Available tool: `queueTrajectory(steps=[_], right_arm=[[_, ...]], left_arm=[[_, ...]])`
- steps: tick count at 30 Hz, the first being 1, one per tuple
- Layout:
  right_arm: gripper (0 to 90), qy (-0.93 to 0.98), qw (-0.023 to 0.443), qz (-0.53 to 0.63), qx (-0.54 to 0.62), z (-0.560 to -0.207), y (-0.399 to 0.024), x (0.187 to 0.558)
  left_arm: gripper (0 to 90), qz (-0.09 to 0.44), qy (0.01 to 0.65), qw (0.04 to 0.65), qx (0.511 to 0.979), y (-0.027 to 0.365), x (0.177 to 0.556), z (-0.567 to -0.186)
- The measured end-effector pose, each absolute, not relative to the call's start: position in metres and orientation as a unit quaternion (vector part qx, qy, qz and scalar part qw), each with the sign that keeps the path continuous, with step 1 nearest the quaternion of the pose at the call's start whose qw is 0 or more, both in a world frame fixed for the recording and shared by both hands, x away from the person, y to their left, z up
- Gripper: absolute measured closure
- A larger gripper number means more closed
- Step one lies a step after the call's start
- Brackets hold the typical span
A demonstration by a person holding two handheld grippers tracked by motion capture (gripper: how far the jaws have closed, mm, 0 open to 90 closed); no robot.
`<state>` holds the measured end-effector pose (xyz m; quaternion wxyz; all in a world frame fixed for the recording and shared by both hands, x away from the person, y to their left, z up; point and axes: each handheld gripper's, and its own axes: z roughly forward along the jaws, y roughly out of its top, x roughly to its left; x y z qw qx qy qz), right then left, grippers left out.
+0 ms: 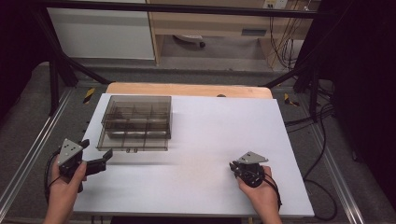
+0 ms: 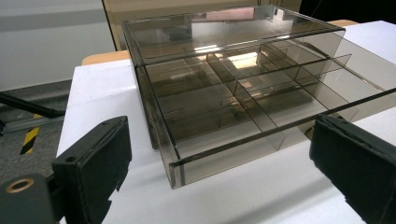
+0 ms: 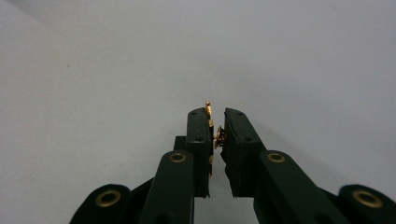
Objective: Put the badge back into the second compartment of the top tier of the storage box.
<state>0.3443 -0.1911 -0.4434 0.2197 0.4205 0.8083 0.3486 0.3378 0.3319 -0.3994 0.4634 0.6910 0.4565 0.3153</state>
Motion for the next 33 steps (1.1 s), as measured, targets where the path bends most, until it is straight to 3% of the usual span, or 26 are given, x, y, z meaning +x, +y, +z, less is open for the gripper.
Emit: queueTrajectory(steps=[33], right_arm=[[81.1,0.834,0.174,0.395,0.343,-0.436,-0.163,0.342]], left_arm=[[5.9,0.33,0.461,0.454,0.688,0.327,0.335,-0.4]])
